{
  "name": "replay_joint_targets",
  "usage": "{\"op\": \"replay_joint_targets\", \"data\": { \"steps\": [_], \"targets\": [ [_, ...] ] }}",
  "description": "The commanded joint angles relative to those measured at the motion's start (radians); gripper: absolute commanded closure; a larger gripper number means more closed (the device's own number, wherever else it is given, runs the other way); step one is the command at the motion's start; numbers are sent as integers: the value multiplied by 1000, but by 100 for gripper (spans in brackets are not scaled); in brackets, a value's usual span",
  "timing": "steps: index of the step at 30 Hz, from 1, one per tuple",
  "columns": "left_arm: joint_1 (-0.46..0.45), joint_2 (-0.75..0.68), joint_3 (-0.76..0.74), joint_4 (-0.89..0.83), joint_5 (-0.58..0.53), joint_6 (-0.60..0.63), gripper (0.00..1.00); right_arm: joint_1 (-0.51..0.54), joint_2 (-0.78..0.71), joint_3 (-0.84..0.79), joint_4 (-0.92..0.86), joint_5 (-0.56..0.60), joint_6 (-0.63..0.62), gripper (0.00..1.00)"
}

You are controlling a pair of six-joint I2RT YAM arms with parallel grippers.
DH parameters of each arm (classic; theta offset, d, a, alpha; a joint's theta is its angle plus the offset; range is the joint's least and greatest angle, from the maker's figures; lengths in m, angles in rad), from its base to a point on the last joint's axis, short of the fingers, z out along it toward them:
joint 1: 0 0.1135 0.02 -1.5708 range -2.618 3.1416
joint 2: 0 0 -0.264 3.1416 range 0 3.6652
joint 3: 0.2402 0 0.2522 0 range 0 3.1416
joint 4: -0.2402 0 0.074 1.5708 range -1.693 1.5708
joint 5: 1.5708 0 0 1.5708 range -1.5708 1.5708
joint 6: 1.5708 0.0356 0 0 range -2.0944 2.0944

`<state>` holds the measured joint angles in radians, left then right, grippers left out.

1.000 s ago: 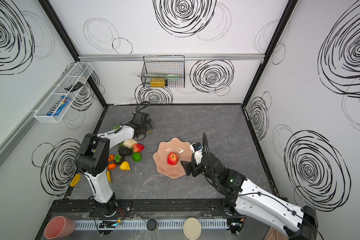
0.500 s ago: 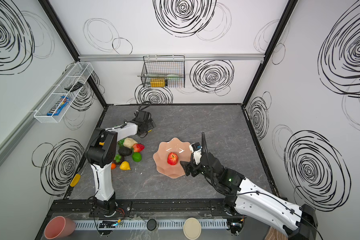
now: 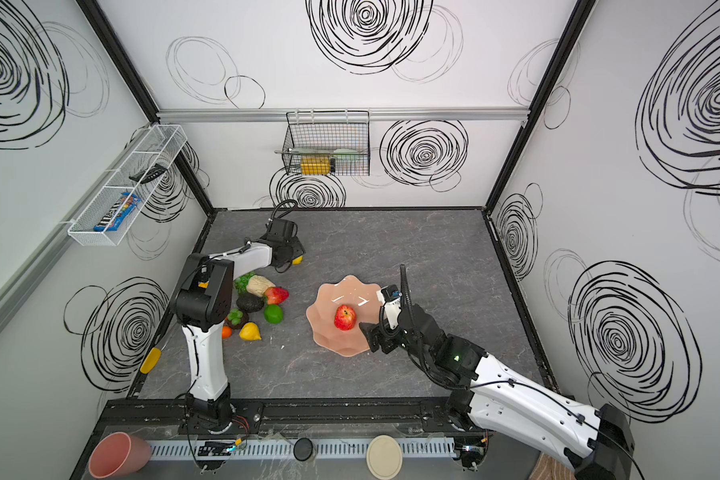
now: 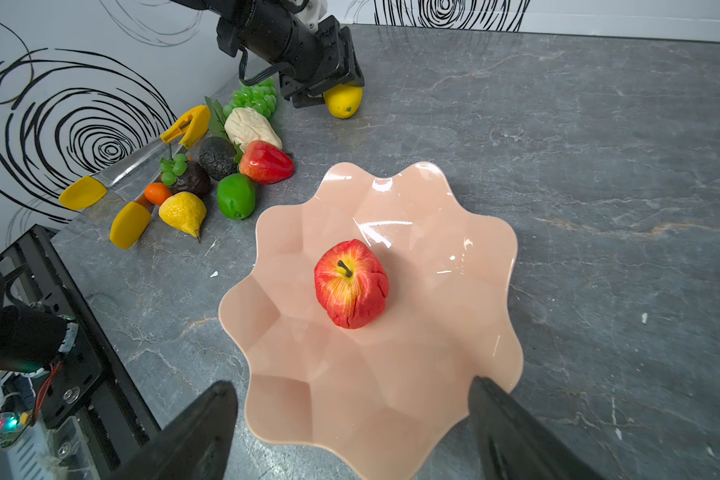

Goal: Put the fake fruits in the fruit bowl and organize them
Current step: 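Reach the left gripper down over the yellow lemon and close on it, then carry the yellow lemon with the left gripper over the bowl toward the right gripper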

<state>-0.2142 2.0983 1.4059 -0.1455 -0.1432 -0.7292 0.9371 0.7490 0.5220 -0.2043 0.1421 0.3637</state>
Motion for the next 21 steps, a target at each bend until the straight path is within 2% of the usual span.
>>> {"op": "replay_joint_targets", "data": {
  "steps": [1, 5, 11, 17, 21],
  "targets": [
    [10, -31, -19, 84, 58, -13, 35, -4, 8, 4, 26, -6, 24, 9],
    [12, -158, -150, 201, 159, -78, 34, -4, 10, 4, 55, -17, 66, 9],
    [-17, -435, -412, 408, 311, -258, 34, -10, 5, -35, 194, -19, 184, 9],
    [-122, -670, -658, 601, 367, -476, 34, -6, 70, -56, 384, -16, 277, 11],
    [-231, -770, -750, 663, 354, -570, 34, 10, 160, -39, 472, -19, 312, 12]
  ]
}}
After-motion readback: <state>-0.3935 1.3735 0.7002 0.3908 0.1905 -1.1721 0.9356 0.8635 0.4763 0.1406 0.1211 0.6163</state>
